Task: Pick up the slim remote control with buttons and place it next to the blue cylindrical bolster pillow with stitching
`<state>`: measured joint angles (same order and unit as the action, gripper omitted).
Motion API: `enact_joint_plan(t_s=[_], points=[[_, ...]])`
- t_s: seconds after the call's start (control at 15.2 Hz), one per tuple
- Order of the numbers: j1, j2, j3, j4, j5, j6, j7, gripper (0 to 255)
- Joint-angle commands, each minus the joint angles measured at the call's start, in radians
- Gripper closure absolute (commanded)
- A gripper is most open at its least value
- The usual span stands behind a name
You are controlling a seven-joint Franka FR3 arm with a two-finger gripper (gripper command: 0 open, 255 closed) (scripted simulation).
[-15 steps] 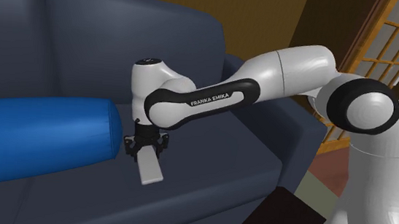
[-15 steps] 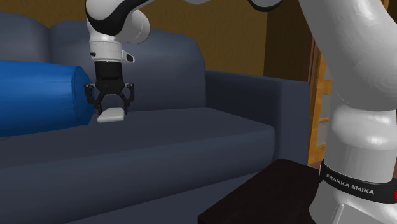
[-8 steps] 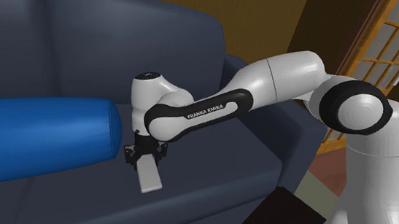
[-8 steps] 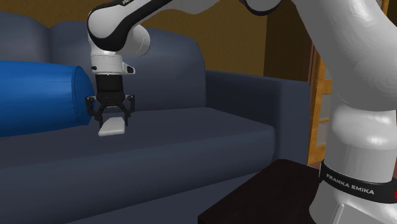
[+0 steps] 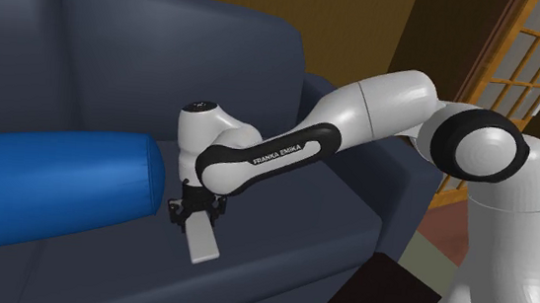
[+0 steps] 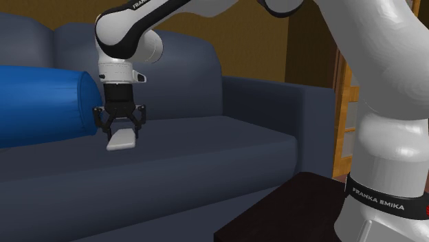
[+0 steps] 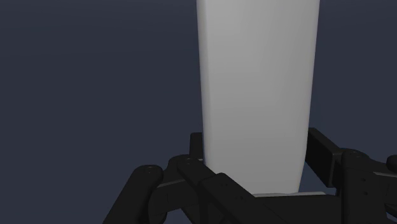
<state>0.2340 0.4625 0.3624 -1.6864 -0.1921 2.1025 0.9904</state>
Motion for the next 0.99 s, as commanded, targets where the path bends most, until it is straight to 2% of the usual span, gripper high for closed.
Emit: enact_joint_plan(t_s=[0.0,0.33,0.59,0.92], points=[[0.0,0.0,0.0,0.0,0.0,0.0,0.0,0],[0.0,0.0,0.0,0.0,0.0,0.0,0.0,0],[-0.004,-0.047,0.011,0.063,0.022,-0.106,-0.014,0],[-0.004,-0.047,0.012,0.063,0.022,-0.106,-0.014,0]])
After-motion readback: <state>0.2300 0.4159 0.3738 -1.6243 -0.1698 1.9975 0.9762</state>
